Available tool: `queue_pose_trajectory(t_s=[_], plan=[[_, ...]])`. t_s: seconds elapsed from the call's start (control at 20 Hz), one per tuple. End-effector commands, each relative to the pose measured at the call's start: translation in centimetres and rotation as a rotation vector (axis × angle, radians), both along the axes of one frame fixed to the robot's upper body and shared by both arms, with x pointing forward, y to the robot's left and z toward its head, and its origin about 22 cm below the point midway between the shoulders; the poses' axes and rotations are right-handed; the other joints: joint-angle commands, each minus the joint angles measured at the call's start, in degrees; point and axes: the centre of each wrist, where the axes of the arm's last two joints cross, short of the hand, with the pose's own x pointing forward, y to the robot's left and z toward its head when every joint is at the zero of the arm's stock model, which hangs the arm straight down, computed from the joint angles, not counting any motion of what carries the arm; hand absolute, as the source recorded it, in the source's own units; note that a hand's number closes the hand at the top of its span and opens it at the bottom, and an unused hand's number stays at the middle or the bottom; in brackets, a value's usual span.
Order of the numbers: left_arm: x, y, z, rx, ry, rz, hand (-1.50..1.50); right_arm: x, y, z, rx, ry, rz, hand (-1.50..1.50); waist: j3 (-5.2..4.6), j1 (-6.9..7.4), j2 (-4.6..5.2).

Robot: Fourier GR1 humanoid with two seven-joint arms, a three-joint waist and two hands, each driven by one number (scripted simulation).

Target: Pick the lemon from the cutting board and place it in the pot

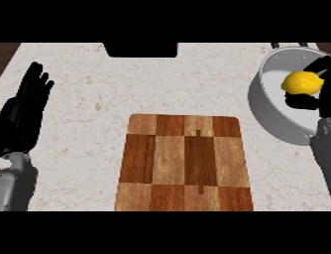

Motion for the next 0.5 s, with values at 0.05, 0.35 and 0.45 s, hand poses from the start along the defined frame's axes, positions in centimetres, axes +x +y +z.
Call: queue_pose_trajectory(t_s=[0.05, 0.35, 0.45], plan=[[-1.6, -0.8, 1.6, -0.033, -0.001, -0.025, 0.0, 3.4, -2.6, -2.2, -0.033, 0.038, -0.038, 1.5, 0.06, 1.04, -0.05], [-1.9, 1.1, 0.1, -0.028, -0.002, -0.004, 0.0, 2.8, -5.2, -6.2, 0.152, 0.133, -0.043, 1.5, 0.05, 0.53, -0.04], [-0.5, -0.9, 0.8, 0.001, -0.023, -0.007, 0.0, 4.2, -4.5, -6.5, 0.232, 0.17, -0.035, -1.5, 0.12, 0.99, 0.35]])
